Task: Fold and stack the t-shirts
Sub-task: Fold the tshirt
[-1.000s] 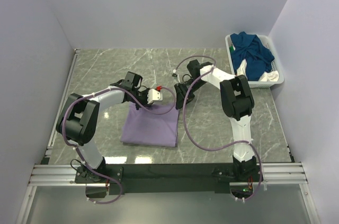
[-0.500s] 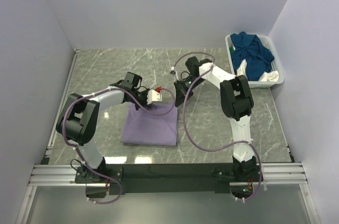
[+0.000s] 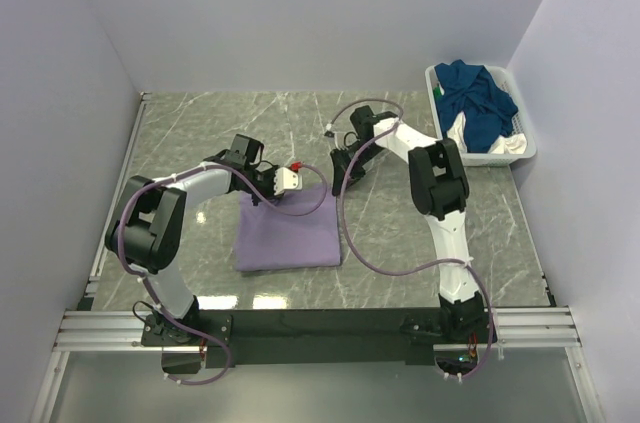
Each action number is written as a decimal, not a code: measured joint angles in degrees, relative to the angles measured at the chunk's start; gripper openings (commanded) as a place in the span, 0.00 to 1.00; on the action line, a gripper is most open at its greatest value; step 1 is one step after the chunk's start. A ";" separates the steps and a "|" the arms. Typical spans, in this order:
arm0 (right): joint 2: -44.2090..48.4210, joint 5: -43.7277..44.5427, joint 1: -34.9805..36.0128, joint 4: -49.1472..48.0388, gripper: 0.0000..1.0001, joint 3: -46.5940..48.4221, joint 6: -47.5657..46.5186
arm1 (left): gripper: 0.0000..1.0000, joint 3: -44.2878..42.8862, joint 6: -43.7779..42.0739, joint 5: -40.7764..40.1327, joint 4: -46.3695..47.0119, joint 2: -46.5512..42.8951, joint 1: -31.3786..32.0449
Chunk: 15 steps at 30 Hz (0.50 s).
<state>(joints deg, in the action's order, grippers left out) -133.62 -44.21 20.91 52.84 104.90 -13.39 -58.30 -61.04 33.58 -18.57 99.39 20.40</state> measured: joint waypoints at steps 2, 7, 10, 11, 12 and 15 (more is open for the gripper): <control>-1.62 0.07 -0.09 -0.63 0.00 0.87 1.46 | 0.01 0.00 -0.31 0.07 0.31 0.37 -0.02; -0.98 -0.57 -0.11 -1.36 0.00 2.80 2.27 | 0.01 0.00 -0.90 0.02 0.33 1.33 -0.17; 0.98 -1.20 -0.11 -1.38 0.00 2.58 2.25 | 0.01 0.00 -1.22 0.02 0.33 1.38 -0.35; 1.95 -1.44 -0.11 -1.62 0.00 2.34 2.25 | 0.01 0.00 -1.29 0.02 0.35 1.38 -0.35; 2.84 -1.60 -0.11 -1.88 0.00 2.10 2.34 | 0.01 0.00 -1.29 0.02 0.37 1.38 -0.35; 4.85 -1.90 -0.09 -3.26 0.00 1.64 3.04 | 0.01 0.00 -1.36 0.02 0.66 1.38 -0.35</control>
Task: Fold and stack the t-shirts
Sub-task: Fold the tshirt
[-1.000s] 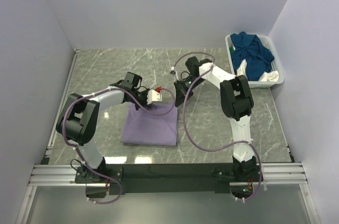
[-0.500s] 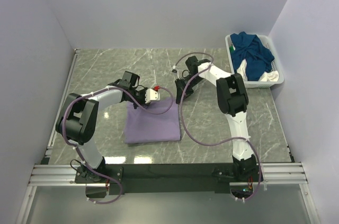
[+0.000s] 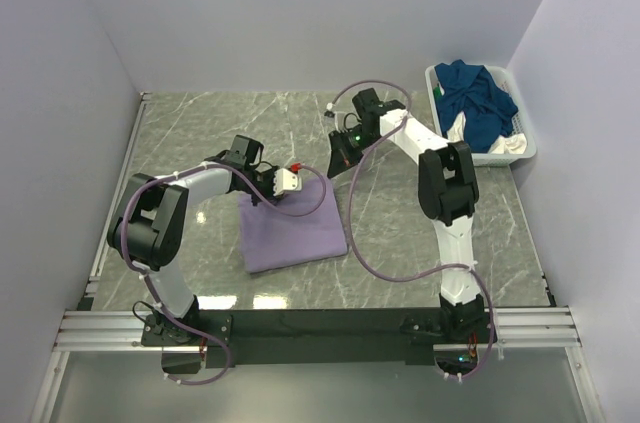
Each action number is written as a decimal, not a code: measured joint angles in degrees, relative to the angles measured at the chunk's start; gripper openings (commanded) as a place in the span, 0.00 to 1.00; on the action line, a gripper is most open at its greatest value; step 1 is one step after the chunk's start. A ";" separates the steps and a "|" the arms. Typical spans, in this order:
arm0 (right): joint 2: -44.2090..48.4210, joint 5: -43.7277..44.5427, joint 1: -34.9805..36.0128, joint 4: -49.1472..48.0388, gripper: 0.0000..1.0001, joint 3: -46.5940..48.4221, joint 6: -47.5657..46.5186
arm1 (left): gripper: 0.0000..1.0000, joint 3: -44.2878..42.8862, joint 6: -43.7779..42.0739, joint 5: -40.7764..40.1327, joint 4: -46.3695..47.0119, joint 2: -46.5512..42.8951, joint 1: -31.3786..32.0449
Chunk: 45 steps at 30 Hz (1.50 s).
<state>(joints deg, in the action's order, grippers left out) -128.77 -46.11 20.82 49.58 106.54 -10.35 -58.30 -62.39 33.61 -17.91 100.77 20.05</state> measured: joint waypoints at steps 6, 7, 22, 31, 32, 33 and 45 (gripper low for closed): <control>-3.96 1.09 0.33 -1.46 0.00 3.89 0.98 | 0.01 0.00 -0.52 -0.07 0.07 0.11 -0.28; -5.11 1.60 0.44 -2.16 0.00 4.13 1.51 | 0.01 0.00 -0.48 -0.04 0.04 0.24 -0.48; -5.05 4.81 0.79 -9.55 0.00 -1.22 8.52 | 0.33 -9.70 10.40 5.75 -13.16 -2.69 -14.21; 0.46 3.37 0.81 -13.38 0.00 -4.94 11.37 | 0.40 -2.10 27.65 10.62 -15.78 -8.72 -15.10; 0.74 2.91 0.90 -13.66 0.00 -5.14 11.37 | 0.40 -0.79 29.00 10.23 -15.65 -8.74 -15.15; 1.16 2.56 1.07 -14.01 0.00 -5.53 11.37 | 0.40 0.02 29.75 9.86 -15.50 -8.74 -15.21; 1.03 1.79 2.51 -13.57 0.00 -3.80 9.35 | 0.37 0.48 33.20 3.74 -11.47 -6.36 -16.02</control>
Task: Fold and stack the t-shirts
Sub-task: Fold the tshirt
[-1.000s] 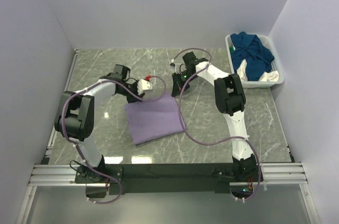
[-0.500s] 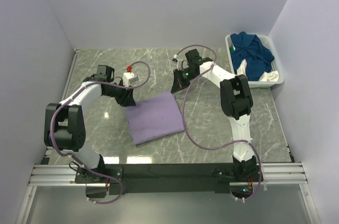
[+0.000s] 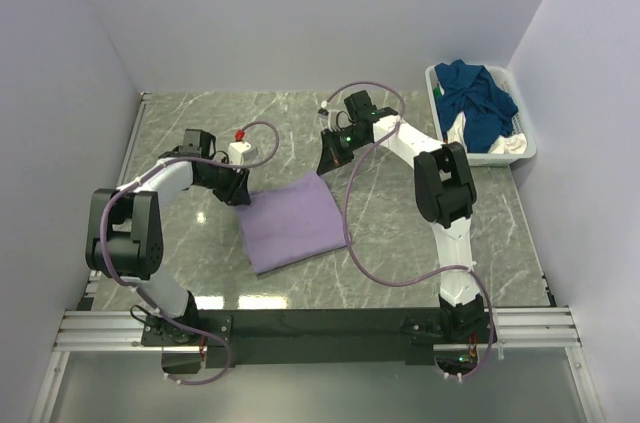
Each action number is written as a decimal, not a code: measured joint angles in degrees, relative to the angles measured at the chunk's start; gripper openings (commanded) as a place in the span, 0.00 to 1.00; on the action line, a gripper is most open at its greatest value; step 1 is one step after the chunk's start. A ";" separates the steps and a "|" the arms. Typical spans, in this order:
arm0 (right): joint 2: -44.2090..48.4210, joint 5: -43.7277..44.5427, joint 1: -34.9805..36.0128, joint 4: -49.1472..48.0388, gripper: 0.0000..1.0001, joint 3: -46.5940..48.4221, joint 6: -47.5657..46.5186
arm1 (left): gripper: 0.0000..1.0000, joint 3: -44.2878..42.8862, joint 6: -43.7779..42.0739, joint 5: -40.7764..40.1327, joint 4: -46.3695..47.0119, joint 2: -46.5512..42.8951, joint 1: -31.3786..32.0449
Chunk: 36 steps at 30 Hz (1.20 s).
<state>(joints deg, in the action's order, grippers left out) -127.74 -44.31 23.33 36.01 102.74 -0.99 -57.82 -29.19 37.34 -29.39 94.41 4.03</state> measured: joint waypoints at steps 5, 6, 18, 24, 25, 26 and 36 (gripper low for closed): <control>0.00 0.37 0.04 0.04 0.00 0.00 -0.55 | 0.28 -2.14 -1.03 -1.55 0.02 2.62 -0.02; 0.00 0.39 0.04 0.07 0.00 -0.02 -0.61 | 0.26 -2.62 -1.31 -1.70 0.02 3.43 -0.11; 1.01 0.33 0.04 0.02 0.00 -4.15 -1.44 | 0.06 -5.03 -6.45 -1.81 -3.58 5.64 -0.26; 4.28 0.02 0.07 -0.46 0.00 -12.57 -1.38 | 0.01 -11.23 -8.09 -2.16 -5.60 10.71 -0.24; 4.90 -0.11 0.11 -0.59 0.00 -13.86 -1.31 | 0.01 -12.13 -8.50 -2.12 -5.75 11.43 -0.26; 5.57 -0.33 0.22 -0.87 0.00 -15.08 -1.25 | 0.01 -12.74 -8.90 -2.12 -5.97 11.87 -0.26; 11.67 -0.63 0.52 -1.40 0.00 -17.57 -0.85 | 0.01 -13.51 -14.45 -1.11 -8.09 11.89 -0.26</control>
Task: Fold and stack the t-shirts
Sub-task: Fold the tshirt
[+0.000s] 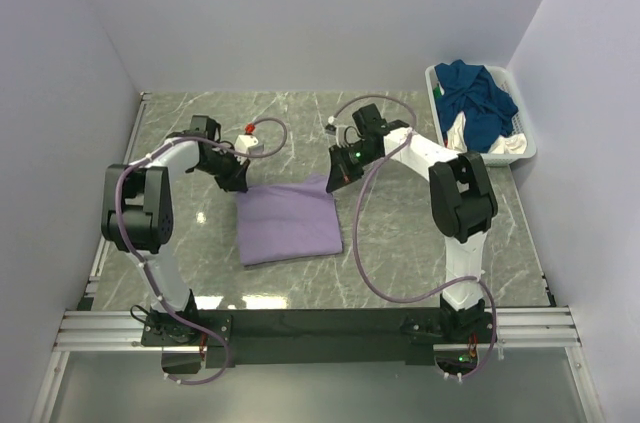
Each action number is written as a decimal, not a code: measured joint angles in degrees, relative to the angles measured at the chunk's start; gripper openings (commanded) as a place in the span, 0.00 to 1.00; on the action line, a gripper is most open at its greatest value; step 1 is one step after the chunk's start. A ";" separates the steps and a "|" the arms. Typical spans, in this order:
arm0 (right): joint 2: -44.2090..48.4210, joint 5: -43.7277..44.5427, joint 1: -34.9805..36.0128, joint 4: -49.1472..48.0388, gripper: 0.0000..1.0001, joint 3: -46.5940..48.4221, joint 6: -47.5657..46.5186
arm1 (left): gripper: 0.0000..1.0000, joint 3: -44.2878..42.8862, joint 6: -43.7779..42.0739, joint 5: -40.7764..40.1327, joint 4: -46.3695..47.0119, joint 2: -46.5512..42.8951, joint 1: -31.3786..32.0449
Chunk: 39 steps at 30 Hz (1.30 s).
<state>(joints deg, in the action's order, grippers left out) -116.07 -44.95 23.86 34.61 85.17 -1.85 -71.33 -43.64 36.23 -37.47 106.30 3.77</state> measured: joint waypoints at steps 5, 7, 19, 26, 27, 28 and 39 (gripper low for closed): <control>0.00 1.99 0.00 2.29 0.00 6.01 -2.29 | 0.01 1.75 -2.25 0.15 -1.53 -3.61 -0.26; 0.00 2.47 0.00 2.45 0.00 8.02 -2.97 | 0.01 1.73 -2.49 0.46 -2.36 -5.81 -0.72; -13.90 7.63 -0.94 -0.07 0.00 16.09 -0.39 | 0.01 -6.21 1.01 -0.17 1.07 5.38 -2.34; -16.15 9.07 -1.49 -2.12 0.00 16.83 3.65 | 0.02 -9.66 5.44 -0.96 4.11 9.99 -2.36; -16.15 9.77 -1.53 -2.58 0.00 16.85 4.17 | 0.02 -10.58 6.27 -1.27 4.59 10.71 -2.34; -16.15 10.36 -1.55 -3.04 0.00 16.96 4.94 | 0.04 -11.67 7.37 -1.55 5.11 11.54 -2.34; -13.27 14.27 -3.30 -4.07 0.41 19.43 8.04 | 0.57 -16.33 19.80 1.60 7.91 10.03 -6.01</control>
<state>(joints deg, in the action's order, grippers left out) -129.34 -30.68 20.56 30.55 104.60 6.20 -87.66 -23.83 37.82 -29.56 116.33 -2.24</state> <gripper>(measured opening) 0.380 0.554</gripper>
